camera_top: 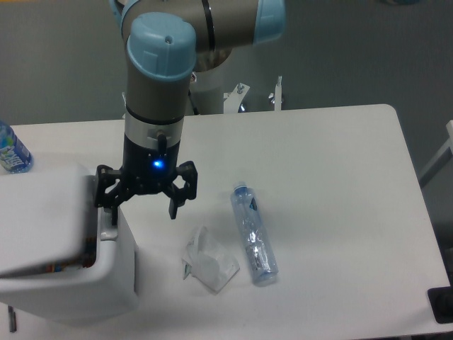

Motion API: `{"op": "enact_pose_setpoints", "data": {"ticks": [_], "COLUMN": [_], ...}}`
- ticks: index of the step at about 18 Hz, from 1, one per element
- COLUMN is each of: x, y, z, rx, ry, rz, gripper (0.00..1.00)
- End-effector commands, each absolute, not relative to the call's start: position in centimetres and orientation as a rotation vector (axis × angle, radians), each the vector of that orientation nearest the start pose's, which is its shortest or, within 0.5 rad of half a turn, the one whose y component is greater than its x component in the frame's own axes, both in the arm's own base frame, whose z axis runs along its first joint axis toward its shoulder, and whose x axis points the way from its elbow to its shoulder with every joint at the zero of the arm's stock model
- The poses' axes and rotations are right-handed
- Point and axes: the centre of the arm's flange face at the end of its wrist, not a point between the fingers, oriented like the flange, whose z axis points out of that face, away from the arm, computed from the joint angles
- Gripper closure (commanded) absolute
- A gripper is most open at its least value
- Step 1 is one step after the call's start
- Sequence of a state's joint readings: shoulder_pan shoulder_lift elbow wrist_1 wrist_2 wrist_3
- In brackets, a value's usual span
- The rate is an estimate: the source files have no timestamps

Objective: Open the trash can
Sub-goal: 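Push the bin lid with the gripper fingers to swing it open, then lift the gripper away from the open bin toward the bottle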

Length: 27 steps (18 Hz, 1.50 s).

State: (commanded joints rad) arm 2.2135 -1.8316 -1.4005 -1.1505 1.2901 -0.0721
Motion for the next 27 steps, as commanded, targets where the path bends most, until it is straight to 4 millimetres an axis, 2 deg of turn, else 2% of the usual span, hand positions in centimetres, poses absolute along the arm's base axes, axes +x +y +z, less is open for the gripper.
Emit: {"op": "enact_pose_setpoints", "data": {"ticks": [4,10,14,17,20,22,25,27], "x": [-24.6,-25.7,-29.2,-32.1,-35.2,-36.1,-38.1,-38.6], "y": [59.8,59.7,58.0,56.1,53.2,51.8,49.5,48.7], "z": [48.2,53.4,56.4,56.9,57.9,58.0,57.1,56.9], "rx": [-2.584,-2.473,-2.423,-2.442,-2.457,-2.517,-2.654,-2.717], "ry": [-0.889,-0.837,-0.905,-0.912,-0.916,-0.8,-0.647,-0.559], "rz": [-0.239,-0.141,0.102,0.325,0.415,0.471,0.513,0.518], "gripper": [0.0,0.0,0.0,0.0,0.0,0.0,0.0,0.0]}}
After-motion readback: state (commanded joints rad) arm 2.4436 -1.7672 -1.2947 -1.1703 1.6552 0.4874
